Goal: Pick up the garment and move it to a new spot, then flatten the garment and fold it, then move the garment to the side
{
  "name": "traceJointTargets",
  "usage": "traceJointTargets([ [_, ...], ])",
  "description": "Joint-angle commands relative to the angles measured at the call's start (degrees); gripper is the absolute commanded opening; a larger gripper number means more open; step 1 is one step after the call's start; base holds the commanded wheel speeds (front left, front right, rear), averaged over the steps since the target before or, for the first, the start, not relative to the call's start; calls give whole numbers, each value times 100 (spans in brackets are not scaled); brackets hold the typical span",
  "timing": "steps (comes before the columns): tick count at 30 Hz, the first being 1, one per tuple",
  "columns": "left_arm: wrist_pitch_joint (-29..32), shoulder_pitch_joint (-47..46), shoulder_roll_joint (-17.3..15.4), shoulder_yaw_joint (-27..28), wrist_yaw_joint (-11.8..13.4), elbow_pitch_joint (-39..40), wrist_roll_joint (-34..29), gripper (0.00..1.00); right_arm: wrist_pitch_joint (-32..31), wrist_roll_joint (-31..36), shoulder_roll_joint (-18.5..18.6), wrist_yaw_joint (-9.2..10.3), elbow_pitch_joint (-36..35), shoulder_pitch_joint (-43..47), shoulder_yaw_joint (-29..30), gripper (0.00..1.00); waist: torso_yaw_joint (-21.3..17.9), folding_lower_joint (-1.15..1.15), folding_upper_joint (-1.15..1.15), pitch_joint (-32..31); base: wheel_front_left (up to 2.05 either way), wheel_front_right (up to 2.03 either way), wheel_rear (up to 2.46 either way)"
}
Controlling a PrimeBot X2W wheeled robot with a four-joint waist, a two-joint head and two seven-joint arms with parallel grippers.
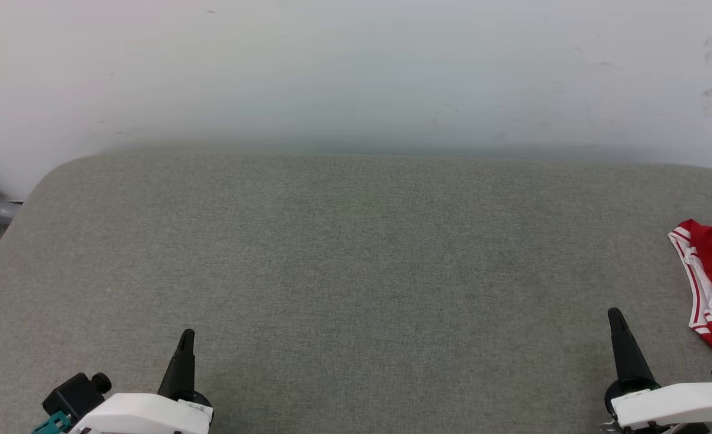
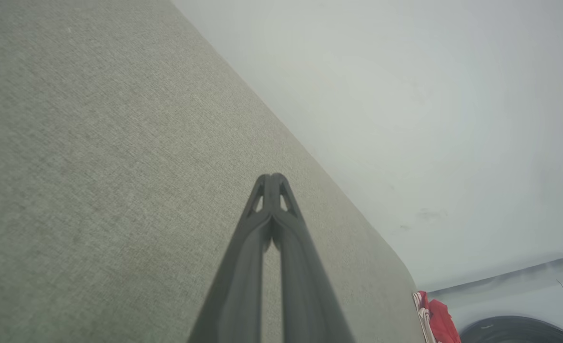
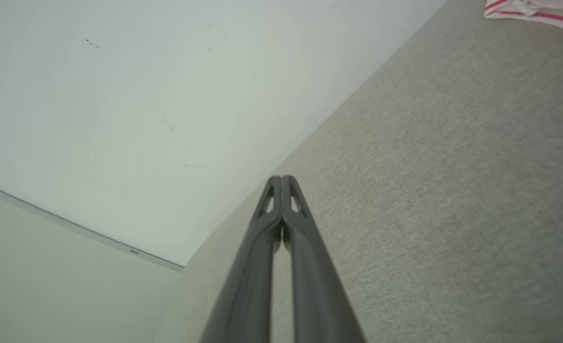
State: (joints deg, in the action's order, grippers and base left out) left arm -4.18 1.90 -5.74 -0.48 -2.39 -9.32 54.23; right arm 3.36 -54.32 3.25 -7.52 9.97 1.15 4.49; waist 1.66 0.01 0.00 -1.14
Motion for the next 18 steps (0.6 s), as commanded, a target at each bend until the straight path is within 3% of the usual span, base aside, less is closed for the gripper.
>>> traceJointTargets([
  [1, 40, -136, -1, 46, -41, 19, 213, 0, -49, -207, 33, 1, -18, -155, 13, 0, -4, 0, 0, 3, 0, 0, 0],
  [18, 307, -349, 44, 193, -187, -125, 1342, 0, -321, -1306, 28, 2, 107, -339, 53, 0, -43, -1, 0, 34, 0, 0, 0],
])
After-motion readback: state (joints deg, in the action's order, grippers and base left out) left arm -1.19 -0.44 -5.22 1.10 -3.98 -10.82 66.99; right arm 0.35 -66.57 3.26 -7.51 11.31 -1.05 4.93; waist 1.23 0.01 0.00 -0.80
